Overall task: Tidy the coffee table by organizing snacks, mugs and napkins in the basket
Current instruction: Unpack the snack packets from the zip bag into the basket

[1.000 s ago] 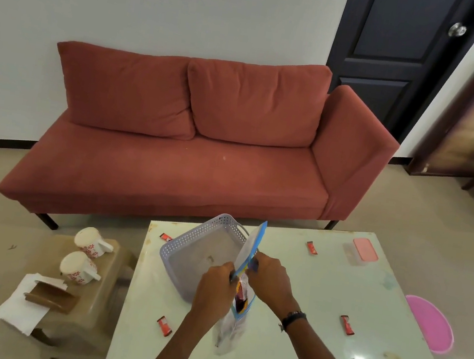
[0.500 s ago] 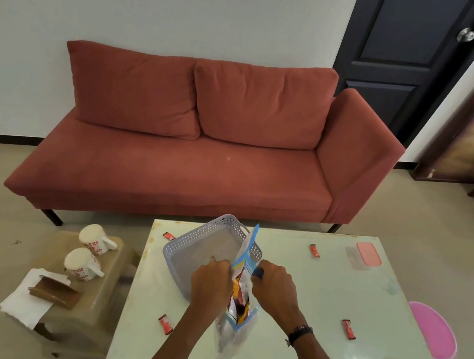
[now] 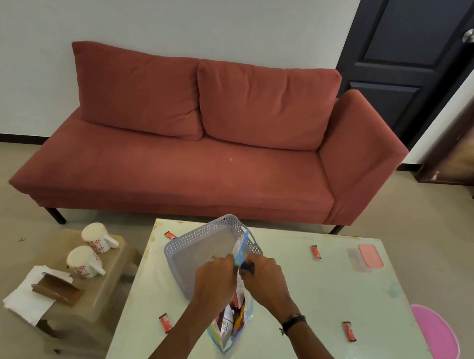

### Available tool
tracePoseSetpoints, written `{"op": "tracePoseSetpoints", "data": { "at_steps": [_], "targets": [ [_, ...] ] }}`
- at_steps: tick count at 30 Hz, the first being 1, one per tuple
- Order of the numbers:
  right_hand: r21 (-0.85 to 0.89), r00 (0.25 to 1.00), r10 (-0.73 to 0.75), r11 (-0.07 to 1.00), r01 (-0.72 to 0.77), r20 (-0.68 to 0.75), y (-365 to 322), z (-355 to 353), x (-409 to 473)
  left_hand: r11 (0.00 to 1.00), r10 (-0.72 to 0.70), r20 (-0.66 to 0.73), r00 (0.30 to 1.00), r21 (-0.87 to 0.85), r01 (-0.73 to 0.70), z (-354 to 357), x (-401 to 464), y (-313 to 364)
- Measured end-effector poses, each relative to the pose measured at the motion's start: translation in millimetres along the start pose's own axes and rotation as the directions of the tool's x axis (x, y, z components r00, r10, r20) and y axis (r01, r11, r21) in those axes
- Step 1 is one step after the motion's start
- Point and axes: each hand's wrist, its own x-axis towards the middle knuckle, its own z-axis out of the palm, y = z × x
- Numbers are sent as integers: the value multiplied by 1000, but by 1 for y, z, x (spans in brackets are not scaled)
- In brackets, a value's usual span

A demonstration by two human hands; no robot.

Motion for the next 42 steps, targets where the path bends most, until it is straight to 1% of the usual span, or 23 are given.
{"op": "tracePoseSetpoints", "data": {
  "at_steps": [2,5,9,11,13,14,15,17,18,20,21,22,23,24,25,27,29,31,33,35,36,40,42],
  "targets": [
    [16,1000,-4,1000,4,-9,0,1,-2,1000,1,-11,1000,0,-1,0,5,0],
    [10,995,52,999,-52,-82,11,-12,-1,995,-69,-55,996,-69,65,-4,9,-6],
    [-102,968,162,978,-184,-194,37,-36,-2,944,-229,-107,968,-265,194,-14,10,-20],
    [-121,955,201,965,-231,-216,47,-42,-4,912,-246,-98,964,-359,196,-19,8,-22],
    [-147,958,205,960,-236,-199,50,-40,-5,881,-244,-66,968,-433,192,-20,7,-16],
    [-165,961,190,960,-224,-200,49,-37,-8,866,-244,-59,968,-462,190,-19,7,-12],
    [-179,962,143,966,-187,-234,47,-34,-11,855,-245,-60,968,-485,186,-18,6,-9],
    [-203,940,-37,978,-35,-339,38,-27,-15,838,-246,-72,967,-517,175,-16,6,-4],
    [-208,927,-117,977,43,-357,32,-23,-18,829,-251,-77,965,-532,173,-16,5,-3],
    [-162,957,-160,979,123,-241,21,-12,-22,813,-259,-81,962,-556,172,-16,3,-5],
    [-159,986,-136,980,120,-94,17,-4,-21,809,-263,-80,961,-561,175,-17,1,-6],
    [-193,991,-113,973,125,71,14,5,-20,807,-266,-78,961,-564,177,-18,0,-6],
    [-249,975,-101,957,149,198,10,12,-19,805,-269,-75,960,-565,182,-19,-3,-6],
    [-293,959,-90,941,171,269,5,18,-18,804,-272,-73,960,-565,185,-21,-5,-7],
    [-322,949,-84,929,185,302,0,22,-18,805,-274,-74,959,-564,186,-21,-7,-8],
    [-307,939,-102,929,208,329,-10,29,-17,806,-287,-88,954,-560,191,-23,-10,-13],
    [-233,919,-114,949,213,376,-19,37,-17,799,-313,-104,944,-565,203,-26,-13,-18],
    [-203,886,-88,959,199,456,-24,46,-19,798,-318,-115,941,-568,201,-27,-16,-21],
    [-218,865,-20,964,149,502,-19,60,-15,802,-315,-131,940,-566,190,-28,-19,-18],
    [-205,866,35,975,79,498,-11,71,-9,798,-315,-150,937,-577,175,-29,-22,-14],
    [-214,867,46,974,71,496,-8,75,-6,792,-316,-157,936,-587,169,-30,-23,-12],
    [-242,904,70,970,38,422,7,93,7,773,-321,-190,928,-619,141,-33,-26,-6],
    [-213,920,88,977,-6,381,9,95,8,772,-331,-198,923,-619,144,-32,-26,-4]
  ]
}}
